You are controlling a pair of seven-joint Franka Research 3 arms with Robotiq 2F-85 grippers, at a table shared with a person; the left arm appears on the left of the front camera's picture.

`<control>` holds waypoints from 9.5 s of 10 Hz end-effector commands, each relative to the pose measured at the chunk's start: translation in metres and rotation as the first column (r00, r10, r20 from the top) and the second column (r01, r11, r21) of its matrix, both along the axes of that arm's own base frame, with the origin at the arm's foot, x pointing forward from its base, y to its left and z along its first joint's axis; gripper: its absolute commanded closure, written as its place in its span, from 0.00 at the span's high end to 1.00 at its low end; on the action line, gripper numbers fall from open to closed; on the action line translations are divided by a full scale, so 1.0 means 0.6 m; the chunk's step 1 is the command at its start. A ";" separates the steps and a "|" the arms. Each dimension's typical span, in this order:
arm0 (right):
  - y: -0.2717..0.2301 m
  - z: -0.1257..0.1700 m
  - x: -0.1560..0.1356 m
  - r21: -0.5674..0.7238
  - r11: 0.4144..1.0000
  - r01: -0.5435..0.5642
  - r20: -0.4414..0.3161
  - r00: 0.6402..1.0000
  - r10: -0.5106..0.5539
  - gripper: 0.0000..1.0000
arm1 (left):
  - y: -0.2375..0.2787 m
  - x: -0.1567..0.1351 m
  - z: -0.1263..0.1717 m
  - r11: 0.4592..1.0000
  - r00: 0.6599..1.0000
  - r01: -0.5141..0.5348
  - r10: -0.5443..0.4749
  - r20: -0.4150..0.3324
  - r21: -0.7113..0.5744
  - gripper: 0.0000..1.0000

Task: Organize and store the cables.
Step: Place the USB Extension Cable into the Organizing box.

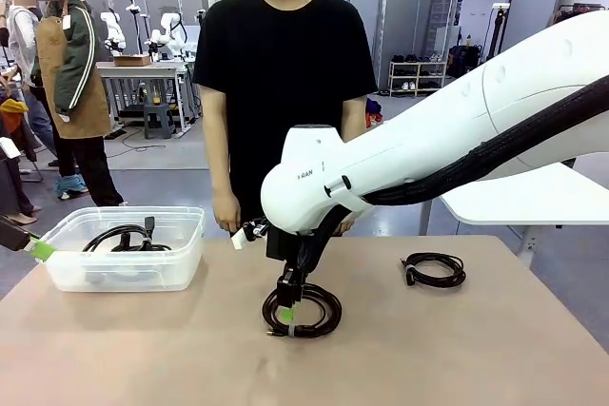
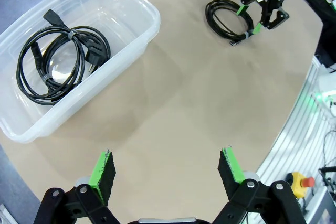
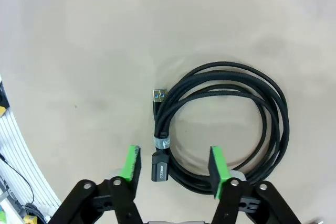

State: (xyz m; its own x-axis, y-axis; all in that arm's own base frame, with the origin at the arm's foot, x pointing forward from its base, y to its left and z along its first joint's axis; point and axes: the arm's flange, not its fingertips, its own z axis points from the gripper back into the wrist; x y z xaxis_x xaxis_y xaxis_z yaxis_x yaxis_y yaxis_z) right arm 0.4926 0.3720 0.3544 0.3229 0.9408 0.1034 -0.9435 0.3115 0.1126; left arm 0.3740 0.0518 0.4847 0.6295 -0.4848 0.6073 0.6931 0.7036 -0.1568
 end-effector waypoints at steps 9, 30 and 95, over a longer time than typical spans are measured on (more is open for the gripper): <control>-0.476 0.130 -0.131 0.344 0.931 0.120 0.177 0.966 -0.189 1.00 | -0.376 0.064 0.035 0.917 0.946 0.322 -0.323 -0.036 0.235 1.00; -0.825 0.125 -0.219 0.718 0.691 0.087 0.304 0.853 -0.424 1.00 | -0.757 0.143 -0.212 0.525 0.671 0.735 -0.656 -0.345 0.430 1.00; -0.825 0.125 -0.219 0.718 0.691 0.087 0.304 0.853 -0.424 1.00 | -0.110 0.338 -0.060 0.664 0.846 0.438 -0.533 -0.027 0.606 1.00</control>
State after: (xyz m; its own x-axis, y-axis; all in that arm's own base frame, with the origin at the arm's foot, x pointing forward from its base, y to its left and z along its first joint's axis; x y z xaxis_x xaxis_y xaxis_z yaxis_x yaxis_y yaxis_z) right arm 0.3597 -0.1228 0.4286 0.3014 0.4660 0.8319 -0.8390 0.5441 -0.0009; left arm 0.5759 -0.0185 0.4494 0.1529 -0.9720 0.1785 0.9393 0.1991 0.2796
